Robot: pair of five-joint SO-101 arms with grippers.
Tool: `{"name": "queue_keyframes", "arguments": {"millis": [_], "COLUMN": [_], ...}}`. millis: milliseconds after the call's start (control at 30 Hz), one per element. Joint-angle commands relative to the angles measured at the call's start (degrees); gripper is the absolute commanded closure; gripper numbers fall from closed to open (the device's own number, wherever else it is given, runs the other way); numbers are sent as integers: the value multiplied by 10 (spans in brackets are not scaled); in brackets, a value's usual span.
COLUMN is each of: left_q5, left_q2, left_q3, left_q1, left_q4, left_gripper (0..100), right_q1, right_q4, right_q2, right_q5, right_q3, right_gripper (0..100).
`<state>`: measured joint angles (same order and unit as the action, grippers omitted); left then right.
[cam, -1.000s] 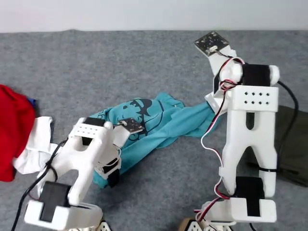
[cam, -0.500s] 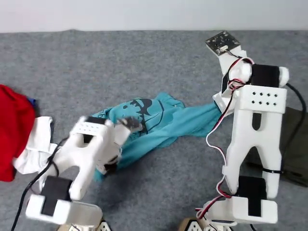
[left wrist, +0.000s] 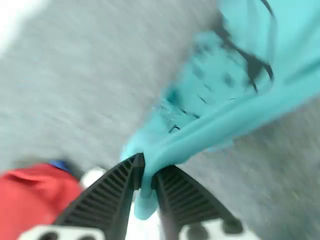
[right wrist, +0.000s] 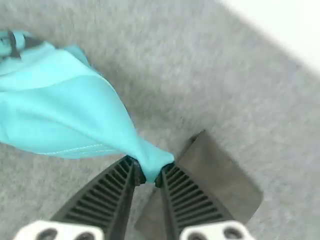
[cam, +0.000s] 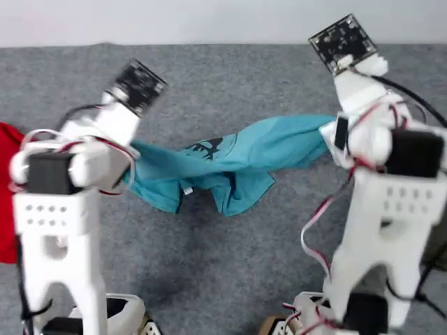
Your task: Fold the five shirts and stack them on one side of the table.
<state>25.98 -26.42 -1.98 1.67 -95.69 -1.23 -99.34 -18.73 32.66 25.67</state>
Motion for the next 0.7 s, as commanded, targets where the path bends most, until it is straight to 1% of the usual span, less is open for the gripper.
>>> {"name": "queue_keyframes", "arguments": {"millis": [0, 100, 267, 433, 567, 667], "left_q5": [-4, -4, -2, 2, 53, 62], "left_q2": [-19, -17, -20, -17, -19, -20], "left_q3": [-106, -175, -267, -350, -366, -366], "left_q1": [22, 43, 74, 92, 91, 93], "left_q4": [-2, 11, 88, 152, 156, 156], "left_gripper": [995, 995, 995, 995, 995, 995], "right_q1": [15, 22, 21, 20, 20, 20], "right_q4": [36, 87, 183, 236, 246, 277], "right_q2": [-89, -146, -213, -233, -237, -239], "right_q5": [6, 6, 10, 69, 106, 130], "right_q3": [29, 29, 29, 29, 29, 29], "right_gripper": [988, 988, 988, 988, 988, 988]}}
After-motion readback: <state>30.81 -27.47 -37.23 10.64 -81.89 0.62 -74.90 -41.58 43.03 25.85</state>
